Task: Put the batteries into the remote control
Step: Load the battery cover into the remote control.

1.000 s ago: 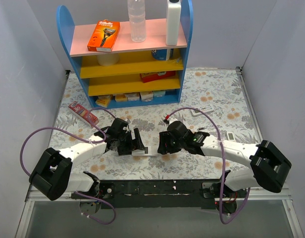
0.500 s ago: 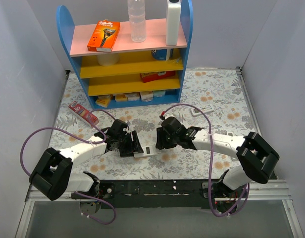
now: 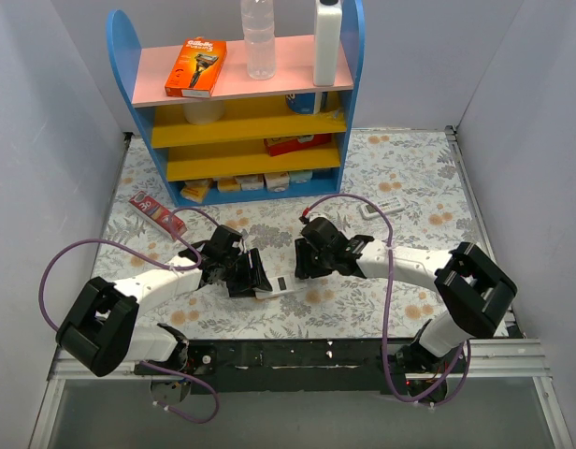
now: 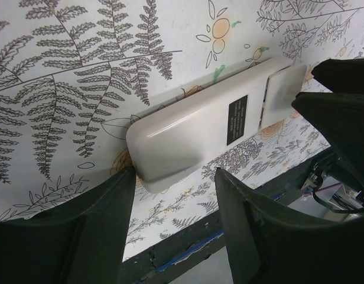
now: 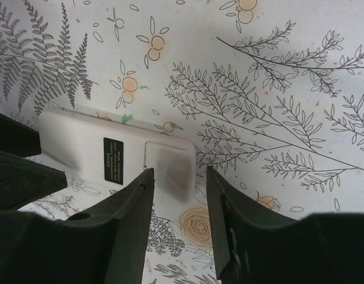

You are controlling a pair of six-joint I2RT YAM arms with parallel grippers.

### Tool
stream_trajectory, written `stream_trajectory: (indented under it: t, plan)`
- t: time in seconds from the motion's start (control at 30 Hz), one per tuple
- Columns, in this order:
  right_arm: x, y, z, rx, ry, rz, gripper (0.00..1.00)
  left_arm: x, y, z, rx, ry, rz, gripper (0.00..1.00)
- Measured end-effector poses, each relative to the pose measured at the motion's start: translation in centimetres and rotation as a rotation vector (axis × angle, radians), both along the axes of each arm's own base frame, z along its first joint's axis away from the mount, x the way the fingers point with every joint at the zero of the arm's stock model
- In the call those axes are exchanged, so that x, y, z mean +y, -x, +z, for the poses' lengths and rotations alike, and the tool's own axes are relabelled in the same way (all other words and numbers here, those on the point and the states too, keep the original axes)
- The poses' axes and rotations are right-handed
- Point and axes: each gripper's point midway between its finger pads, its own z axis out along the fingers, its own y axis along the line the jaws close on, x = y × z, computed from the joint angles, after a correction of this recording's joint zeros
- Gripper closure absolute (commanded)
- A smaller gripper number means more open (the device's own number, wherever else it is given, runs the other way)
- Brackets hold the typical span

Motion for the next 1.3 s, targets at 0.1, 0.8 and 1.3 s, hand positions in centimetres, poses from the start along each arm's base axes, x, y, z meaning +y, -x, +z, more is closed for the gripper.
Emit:
stream_trajectory:
  t: [0.1,0.8,1.3]
  plan:
    - [-0.1,0.1,-0.1,0.004,0.005,0.001,0.55,-0.1,0.0,0.0,0.0,0.003,-0.002,0.46]
    - [-0.6,1.2,-1.5,0.065,0.015,-0.022,0.7,-0.3,0.6,-0.4,0.03,0.021,-0.011,0.59]
    - [-0.9,2.1,-1.5,0.091,-0.008,-0.036,0.71,-0.4,1.0,-0.6,0.047,0.037,-0.015,0.56]
